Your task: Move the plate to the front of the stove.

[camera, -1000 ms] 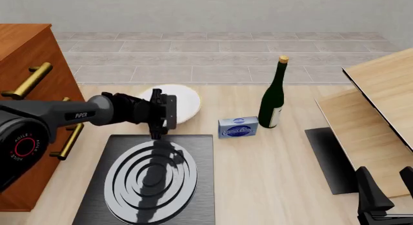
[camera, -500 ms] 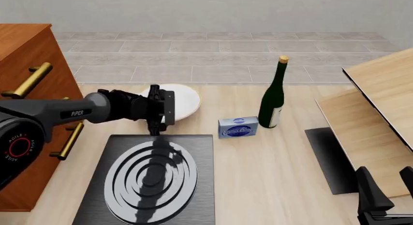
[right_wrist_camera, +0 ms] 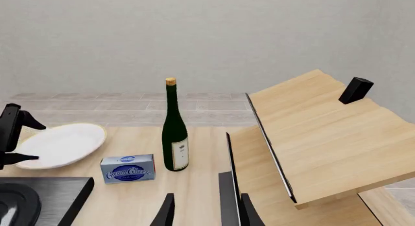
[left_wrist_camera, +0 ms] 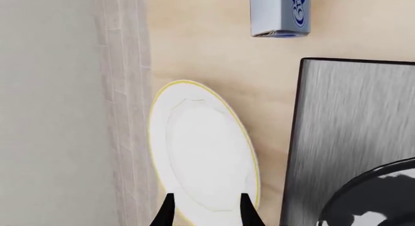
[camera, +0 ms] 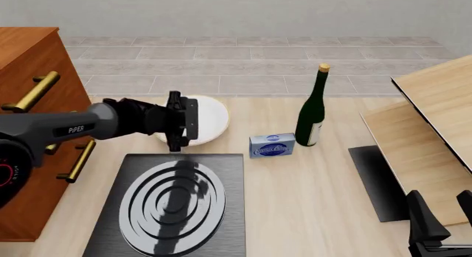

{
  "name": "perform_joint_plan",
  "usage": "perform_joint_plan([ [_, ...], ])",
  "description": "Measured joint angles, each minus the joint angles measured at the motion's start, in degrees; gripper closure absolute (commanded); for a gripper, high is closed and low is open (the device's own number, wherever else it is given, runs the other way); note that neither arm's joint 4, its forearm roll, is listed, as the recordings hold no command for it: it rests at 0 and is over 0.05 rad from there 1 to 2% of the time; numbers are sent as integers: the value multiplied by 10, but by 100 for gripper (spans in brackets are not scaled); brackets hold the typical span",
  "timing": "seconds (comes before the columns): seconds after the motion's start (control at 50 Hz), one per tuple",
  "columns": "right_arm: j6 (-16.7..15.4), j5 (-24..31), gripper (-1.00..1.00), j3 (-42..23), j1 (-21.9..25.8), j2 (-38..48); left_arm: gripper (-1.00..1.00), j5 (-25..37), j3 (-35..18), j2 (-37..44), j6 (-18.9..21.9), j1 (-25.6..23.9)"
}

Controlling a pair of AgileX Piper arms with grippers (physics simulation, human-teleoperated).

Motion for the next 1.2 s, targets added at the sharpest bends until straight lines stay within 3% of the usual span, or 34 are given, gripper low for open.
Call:
perform_joint_plan([
  [0.54, 0, 0, -100, 0, 0, 0, -100, 2, 18, -49, 3, -10],
  [1.2, 0, 0, -100, 0, 0, 0, -100, -83, 41, -102, 25, -13],
])
